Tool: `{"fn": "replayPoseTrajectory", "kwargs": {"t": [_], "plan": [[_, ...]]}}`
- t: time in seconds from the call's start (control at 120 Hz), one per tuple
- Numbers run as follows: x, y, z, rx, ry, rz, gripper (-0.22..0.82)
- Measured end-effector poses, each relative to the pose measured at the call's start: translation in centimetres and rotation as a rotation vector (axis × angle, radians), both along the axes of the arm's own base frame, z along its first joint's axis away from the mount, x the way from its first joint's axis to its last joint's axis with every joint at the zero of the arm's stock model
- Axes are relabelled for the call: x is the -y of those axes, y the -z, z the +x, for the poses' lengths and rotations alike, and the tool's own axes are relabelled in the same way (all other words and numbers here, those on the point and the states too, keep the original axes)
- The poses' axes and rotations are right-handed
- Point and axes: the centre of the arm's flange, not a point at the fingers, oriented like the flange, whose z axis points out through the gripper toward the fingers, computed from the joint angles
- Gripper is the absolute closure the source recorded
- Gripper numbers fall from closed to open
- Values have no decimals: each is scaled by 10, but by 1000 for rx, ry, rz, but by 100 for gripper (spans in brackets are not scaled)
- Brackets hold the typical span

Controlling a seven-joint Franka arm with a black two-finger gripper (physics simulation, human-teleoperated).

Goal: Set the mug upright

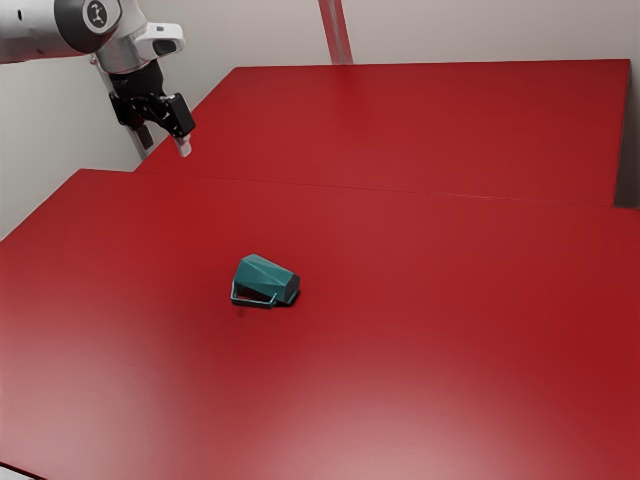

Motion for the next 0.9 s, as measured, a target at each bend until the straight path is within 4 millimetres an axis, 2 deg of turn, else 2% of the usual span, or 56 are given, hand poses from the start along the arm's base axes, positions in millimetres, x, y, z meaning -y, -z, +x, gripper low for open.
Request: {"fn": "replayPoseTrajectory", "kwargs": {"t": [0.383, 0.517, 0.633, 0.792, 0.9], "plan": [[-4, 0, -1, 2, -11, -11, 0], [-22, 2, -1, 13, -58, -105, 0], [-48, 6, -3, 34, -117, -255, 0], [-64, 47, 17, 25, -140, -445, 0], [-77, 98, 31, -2, -161, -552, 0]]}}
